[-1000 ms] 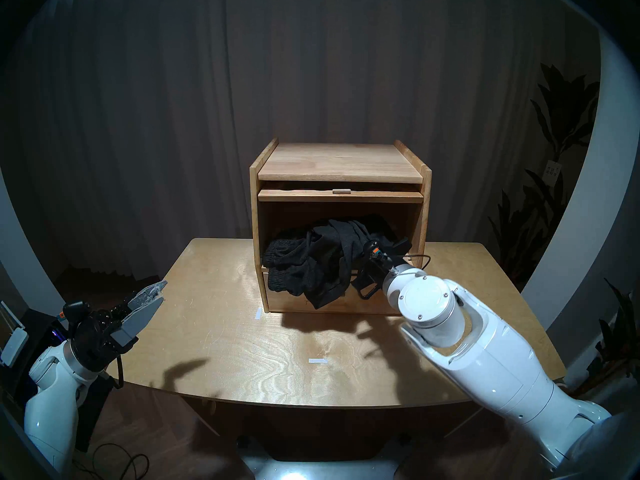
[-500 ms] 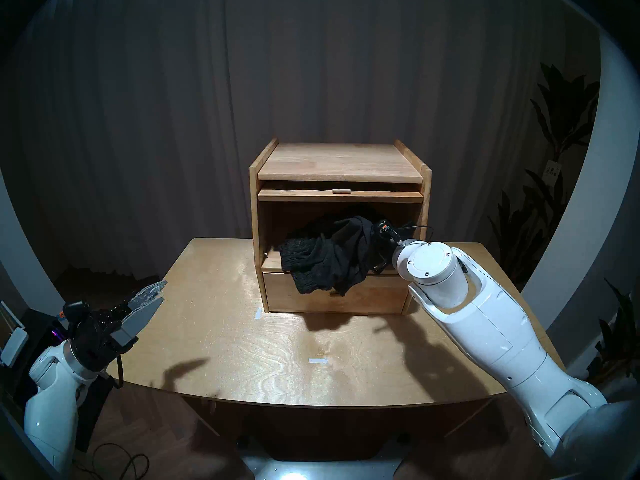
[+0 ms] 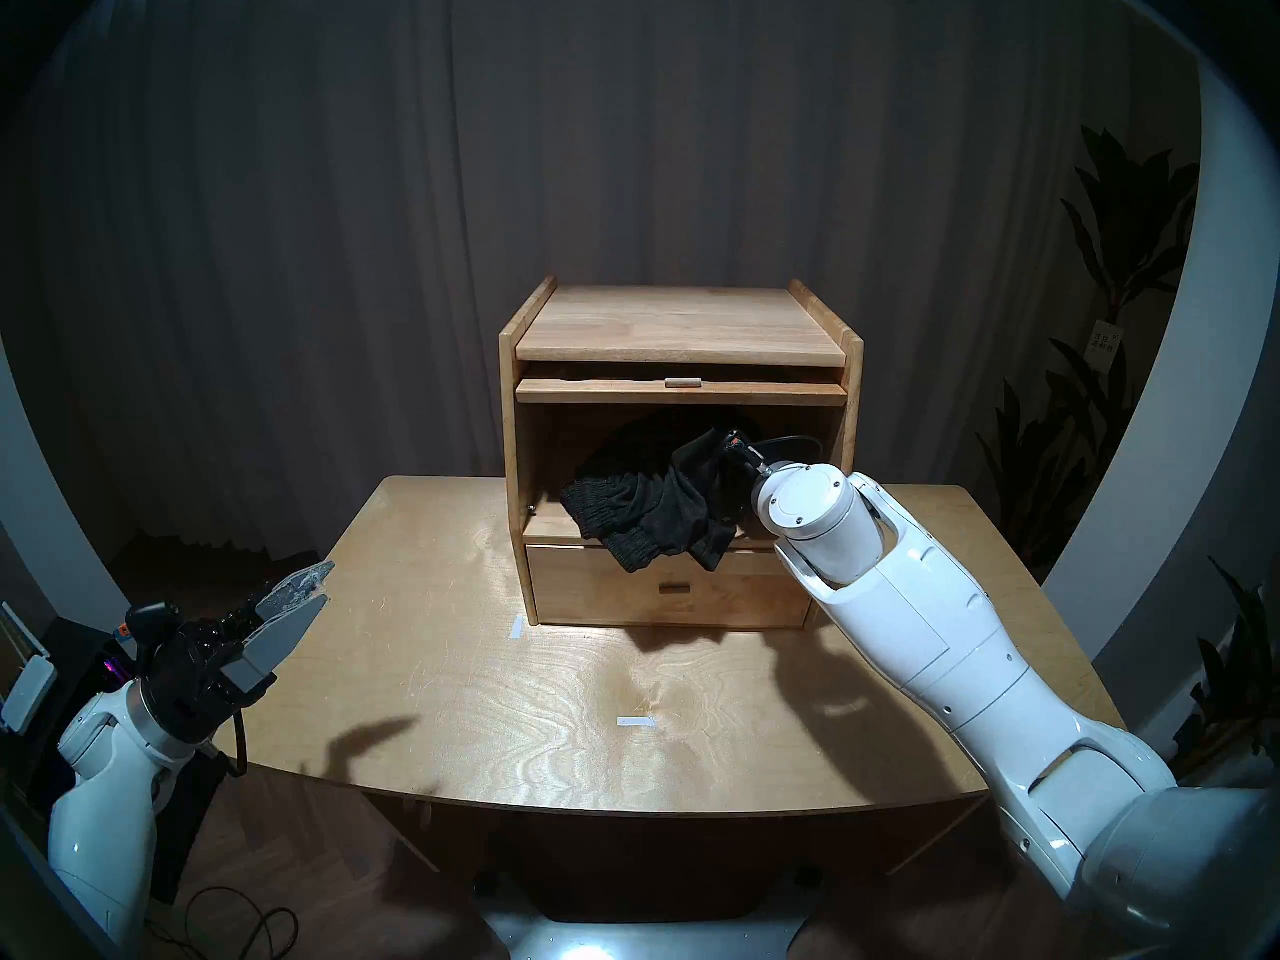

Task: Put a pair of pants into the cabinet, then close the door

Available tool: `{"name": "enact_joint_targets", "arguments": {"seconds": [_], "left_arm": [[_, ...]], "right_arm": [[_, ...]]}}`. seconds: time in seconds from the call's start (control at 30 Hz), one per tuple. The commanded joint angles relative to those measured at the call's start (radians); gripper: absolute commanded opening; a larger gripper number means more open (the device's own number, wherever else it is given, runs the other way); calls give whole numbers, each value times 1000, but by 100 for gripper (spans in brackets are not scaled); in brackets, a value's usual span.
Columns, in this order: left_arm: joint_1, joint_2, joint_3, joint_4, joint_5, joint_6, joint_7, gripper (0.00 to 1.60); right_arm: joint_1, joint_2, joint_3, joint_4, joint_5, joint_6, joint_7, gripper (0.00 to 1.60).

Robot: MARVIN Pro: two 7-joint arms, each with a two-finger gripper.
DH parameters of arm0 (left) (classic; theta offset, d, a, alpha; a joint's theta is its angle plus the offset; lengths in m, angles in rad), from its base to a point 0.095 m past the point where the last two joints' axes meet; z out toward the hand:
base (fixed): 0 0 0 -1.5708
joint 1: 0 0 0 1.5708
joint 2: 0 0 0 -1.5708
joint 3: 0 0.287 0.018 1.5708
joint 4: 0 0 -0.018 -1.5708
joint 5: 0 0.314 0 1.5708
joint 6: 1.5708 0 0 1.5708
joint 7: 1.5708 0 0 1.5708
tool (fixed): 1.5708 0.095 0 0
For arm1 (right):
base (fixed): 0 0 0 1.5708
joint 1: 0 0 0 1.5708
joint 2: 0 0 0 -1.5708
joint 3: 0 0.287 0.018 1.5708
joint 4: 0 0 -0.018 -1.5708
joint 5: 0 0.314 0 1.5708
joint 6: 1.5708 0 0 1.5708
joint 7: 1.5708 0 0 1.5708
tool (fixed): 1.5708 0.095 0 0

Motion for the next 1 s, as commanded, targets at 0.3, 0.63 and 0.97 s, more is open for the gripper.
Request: {"name": "enact_joint_targets", "arguments": {"seconds": [0.3, 0.63, 0.97], "left_arm": [[-3, 2, -3, -9, -3, 1, -3, 160], [-3, 2, -3, -9, -3, 1, -4, 160], [-3, 2, -3, -10, -4, 2, -4, 160]], "right_arm": [[20, 175, -89, -233, -32, 51, 281, 160], [-32, 294, 21, -367, 42, 154, 457, 160], [-69, 417, 141, -502, 85, 203, 644, 160]]}}
